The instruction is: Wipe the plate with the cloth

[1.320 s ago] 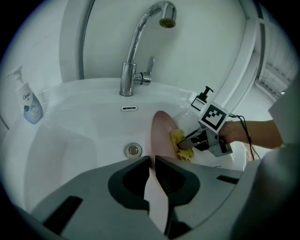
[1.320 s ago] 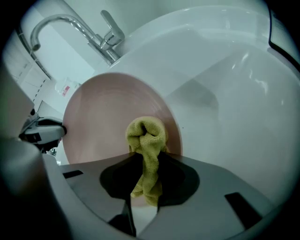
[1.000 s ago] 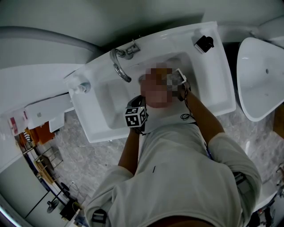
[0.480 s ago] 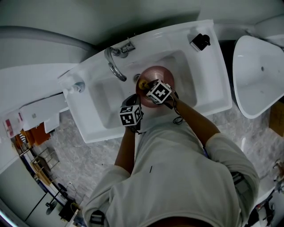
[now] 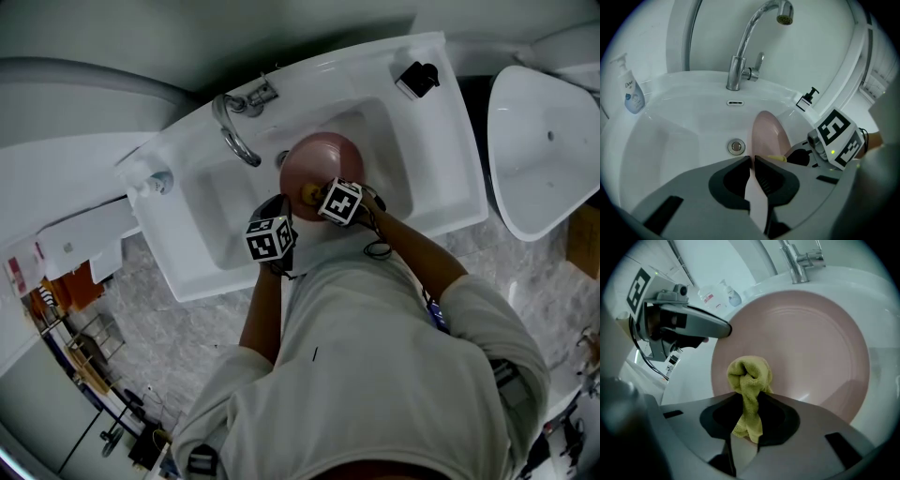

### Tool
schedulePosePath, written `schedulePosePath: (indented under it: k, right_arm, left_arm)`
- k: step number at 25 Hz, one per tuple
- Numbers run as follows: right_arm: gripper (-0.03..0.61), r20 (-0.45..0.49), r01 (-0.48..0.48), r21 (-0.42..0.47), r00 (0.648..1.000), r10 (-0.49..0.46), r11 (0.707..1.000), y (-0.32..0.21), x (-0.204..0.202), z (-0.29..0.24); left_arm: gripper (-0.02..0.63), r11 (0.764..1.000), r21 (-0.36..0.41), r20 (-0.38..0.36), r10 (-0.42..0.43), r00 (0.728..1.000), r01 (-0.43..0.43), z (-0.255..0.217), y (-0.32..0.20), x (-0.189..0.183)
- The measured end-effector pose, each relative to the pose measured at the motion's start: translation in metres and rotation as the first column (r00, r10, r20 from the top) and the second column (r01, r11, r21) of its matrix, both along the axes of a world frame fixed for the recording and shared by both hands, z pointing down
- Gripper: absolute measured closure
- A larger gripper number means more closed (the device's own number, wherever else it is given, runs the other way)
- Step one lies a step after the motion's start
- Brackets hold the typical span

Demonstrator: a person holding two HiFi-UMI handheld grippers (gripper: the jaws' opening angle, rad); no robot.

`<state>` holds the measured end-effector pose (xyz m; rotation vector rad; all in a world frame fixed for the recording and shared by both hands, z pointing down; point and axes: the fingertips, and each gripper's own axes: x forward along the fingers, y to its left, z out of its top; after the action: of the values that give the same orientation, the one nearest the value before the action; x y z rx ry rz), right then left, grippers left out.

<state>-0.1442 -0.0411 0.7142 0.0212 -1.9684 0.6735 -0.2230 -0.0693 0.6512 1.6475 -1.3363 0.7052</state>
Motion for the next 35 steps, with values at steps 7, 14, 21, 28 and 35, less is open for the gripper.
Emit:
schedulePosePath:
  k: [7, 14, 21, 28, 35]
  right_arm:
    - [0.489, -0.085, -0.048, -0.007, 0.995, 0.047, 0.999, -0.012, 0.036, 0.023]
    - [0.489, -0.181, -0.209, 0.042, 0.960, 0.213, 0.977, -0.059, 0.066, 0.034]
    - [0.489, -0.186, -0.440, 0.072, 0.876, 0.445, 0.895, -0.114, 0.072, 0.036]
    - [0.489, -0.159, -0.466, 0.153, 0.859, 0.487, 0.871, -0.146, 0.052, 0.029]
    - [0.489, -0.082, -0.436, 0.109, 0.892, 0.445, 0.893, -0.150, 0.015, 0.011]
  left_arm:
    - [0.569, 1.000, -0.002, -0.010, -0.001, 1.000, 0.001, 0.002, -0.001, 0.000]
    - [0.569, 1.000, -0.005, -0.024, -0.006, 1.000, 0.006, 0.004, 0.000, 0.001]
    - [0.560, 1.000, -0.017, -0.036, -0.016, 0.999, 0.016, 0.011, 0.001, 0.001]
    - [0.555, 1.000, -0.021, -0.029, -0.017, 0.999, 0.016, 0.011, 0.000, 0.000]
    - [0.554, 0.999, -0.036, -0.032, -0.032, 0.999, 0.031, 0.015, 0.001, -0.004]
